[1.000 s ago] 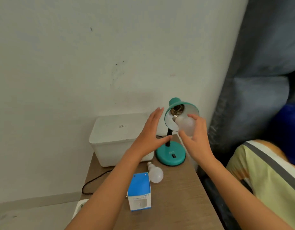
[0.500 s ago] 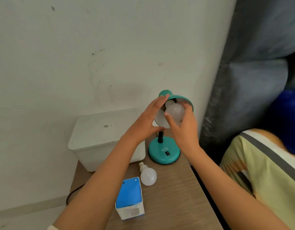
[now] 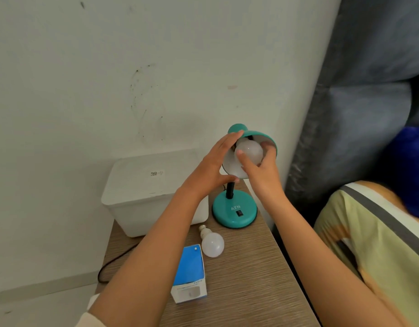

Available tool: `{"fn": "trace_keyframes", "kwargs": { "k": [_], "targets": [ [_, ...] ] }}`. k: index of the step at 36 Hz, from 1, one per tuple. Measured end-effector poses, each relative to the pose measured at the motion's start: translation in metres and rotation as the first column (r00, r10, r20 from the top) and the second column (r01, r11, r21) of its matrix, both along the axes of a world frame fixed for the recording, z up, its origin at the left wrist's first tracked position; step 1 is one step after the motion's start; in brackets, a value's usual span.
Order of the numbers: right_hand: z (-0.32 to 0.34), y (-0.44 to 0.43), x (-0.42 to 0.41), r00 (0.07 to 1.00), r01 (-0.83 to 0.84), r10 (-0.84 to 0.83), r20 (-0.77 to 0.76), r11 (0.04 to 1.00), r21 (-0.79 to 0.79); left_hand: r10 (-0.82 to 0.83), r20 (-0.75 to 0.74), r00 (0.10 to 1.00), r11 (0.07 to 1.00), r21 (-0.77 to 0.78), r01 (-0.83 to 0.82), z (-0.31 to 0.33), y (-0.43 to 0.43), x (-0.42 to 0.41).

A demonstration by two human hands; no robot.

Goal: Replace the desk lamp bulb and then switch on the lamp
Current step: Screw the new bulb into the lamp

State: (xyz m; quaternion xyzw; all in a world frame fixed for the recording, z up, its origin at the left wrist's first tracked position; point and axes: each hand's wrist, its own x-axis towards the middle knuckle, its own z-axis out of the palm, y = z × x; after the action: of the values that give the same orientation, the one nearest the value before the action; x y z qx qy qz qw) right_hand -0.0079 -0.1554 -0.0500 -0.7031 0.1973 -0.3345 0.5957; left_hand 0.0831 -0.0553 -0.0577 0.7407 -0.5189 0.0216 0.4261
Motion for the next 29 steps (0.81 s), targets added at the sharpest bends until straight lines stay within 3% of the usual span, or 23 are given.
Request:
{"fn": "trace_keyframes", "kwargs": {
  "k": [2, 6, 11, 15, 20, 23, 27, 29],
  "targets": [
    [-0.0023, 0.0011, -0.0012, 1.000, -0.001, 0.000, -0.009, 1.000, -0.026, -0.001, 0.006, 1.000, 1.000, -0.005, 0.001, -0.0007, -0.0005, 0.0000],
    [0.0011, -0.0022, 0.0004, 0.998, -0.011, -0.001, 0.056, 0.980, 0.200, 0.017, 0.040, 0.999, 1.000, -0.002, -0.017, -0.0020, -0.0005, -0.0002],
    [0.0002, -0.0002, -0.0051, 0.994, 0.107, -0.109, -0.001, 0.977, -0.186, 0.016, 0.039, 0.999, 1.000, -0.008, -0.016, -0.0022, -0.0004, 0.0007],
    [0.0019, -0.0070, -0.0033, 0.998, 0.052, -0.051, -0.022, 0.999, 0.006, 0.026, 0.050, 0.998, 1.000, -0.012, -0.025, -0.0039, -0.0013, 0.0009],
    [-0.0010, -0.0034, -0.0022, 0.998, 0.045, -0.049, -0.049, 0.995, -0.085, 0.022, 0.034, 0.999, 1.000, -0.019, -0.022, -0.0051, -0.0019, 0.0018],
    [-0.0012, -0.0035, -0.0012, 0.998, 0.009, -0.002, -0.066, 0.994, 0.109, 0.028, 0.045, 0.999, 0.999, -0.021, -0.027, -0.0053, -0.0013, 0.0025],
    [-0.0015, -0.0018, -0.0017, 0.995, 0.087, -0.090, -0.042, 0.995, -0.054, 0.023, 0.037, 0.999, 1.000, -0.017, -0.023, -0.0047, -0.0006, 0.0018],
    [-0.0006, -0.0026, -0.0007, 0.996, 0.071, -0.070, -0.052, 0.997, 0.002, 0.022, 0.040, 0.999, 1.000, -0.022, -0.021, -0.0048, -0.0012, 0.0014]
  ]
}}
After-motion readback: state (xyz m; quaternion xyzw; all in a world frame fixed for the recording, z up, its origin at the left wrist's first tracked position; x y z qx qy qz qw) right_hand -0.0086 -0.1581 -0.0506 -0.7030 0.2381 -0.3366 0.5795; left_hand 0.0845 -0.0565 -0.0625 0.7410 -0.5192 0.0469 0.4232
